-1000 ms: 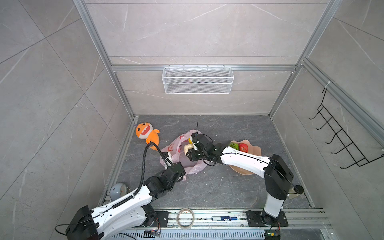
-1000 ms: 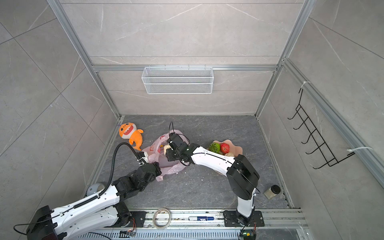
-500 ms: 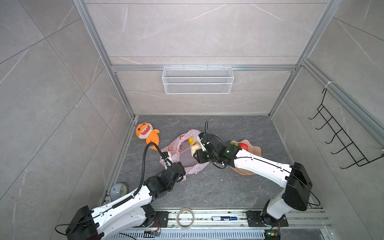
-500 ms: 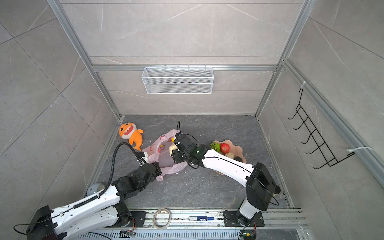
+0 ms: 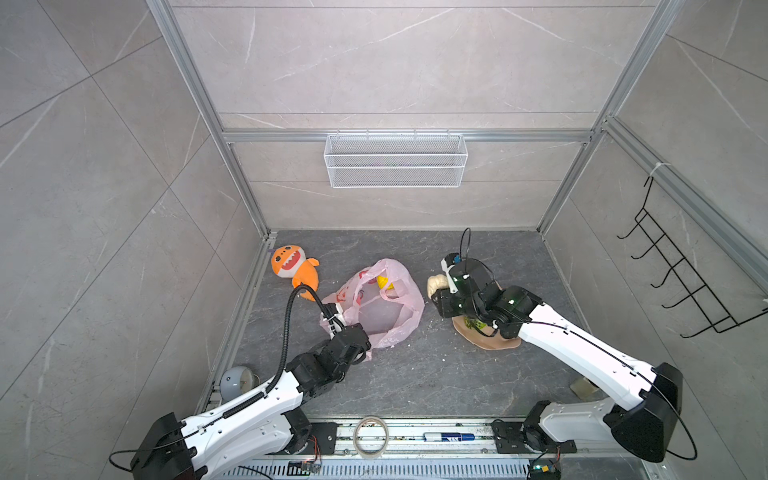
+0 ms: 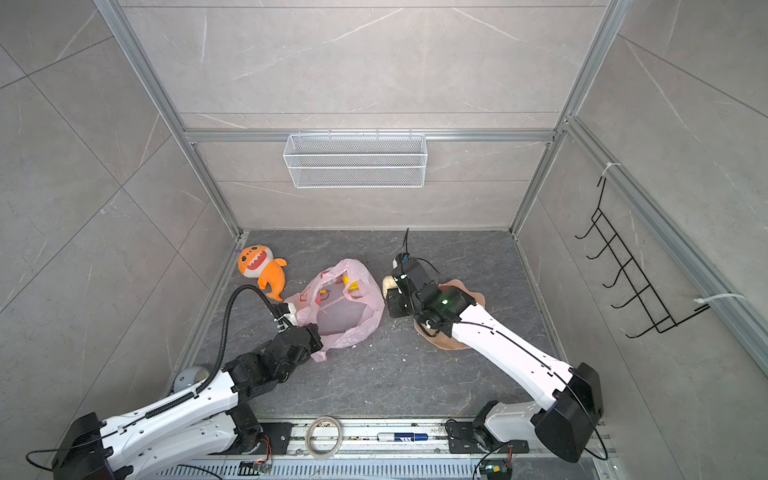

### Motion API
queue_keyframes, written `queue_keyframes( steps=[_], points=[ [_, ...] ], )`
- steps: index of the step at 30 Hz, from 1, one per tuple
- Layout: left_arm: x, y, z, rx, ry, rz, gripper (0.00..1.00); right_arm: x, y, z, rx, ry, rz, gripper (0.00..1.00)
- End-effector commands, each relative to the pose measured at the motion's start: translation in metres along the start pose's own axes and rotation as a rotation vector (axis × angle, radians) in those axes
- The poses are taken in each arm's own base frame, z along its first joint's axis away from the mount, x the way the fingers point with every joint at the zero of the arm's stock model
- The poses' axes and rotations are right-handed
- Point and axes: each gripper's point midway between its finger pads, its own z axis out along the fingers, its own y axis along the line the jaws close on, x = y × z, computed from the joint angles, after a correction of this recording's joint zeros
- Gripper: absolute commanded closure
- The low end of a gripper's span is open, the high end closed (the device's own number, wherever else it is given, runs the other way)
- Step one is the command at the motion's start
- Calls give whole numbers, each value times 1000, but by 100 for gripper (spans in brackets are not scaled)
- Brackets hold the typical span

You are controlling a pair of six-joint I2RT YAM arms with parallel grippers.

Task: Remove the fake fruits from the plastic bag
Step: 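Grasp the cream fruit with the right gripper and lift it toward the bowl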

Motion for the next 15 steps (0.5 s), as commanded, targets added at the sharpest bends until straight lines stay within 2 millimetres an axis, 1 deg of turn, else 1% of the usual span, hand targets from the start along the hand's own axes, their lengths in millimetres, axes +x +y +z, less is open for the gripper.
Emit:
queue_keyframes(
  steps=[1, 3, 7, 11, 15],
  points=[
    [-10, -5, -4, 18, -31, 13, 100, 7, -45, -16, 185, 32, -120, 81],
    [-9, -4, -4, 18, -31, 14, 100, 8, -61, -18, 238, 38, -121, 81],
    [-9, -4, -5, 23, -26, 11, 100, 11, -93, -14, 352, 66, -108, 81],
    [-8, -1, -6, 24, -26, 5, 100, 12, -116, -8, 438, 116, -83, 80],
    [-7, 1, -7, 24, -24, 2, 100, 17, -134, 3, 493, 171, -52, 81]
  ],
)
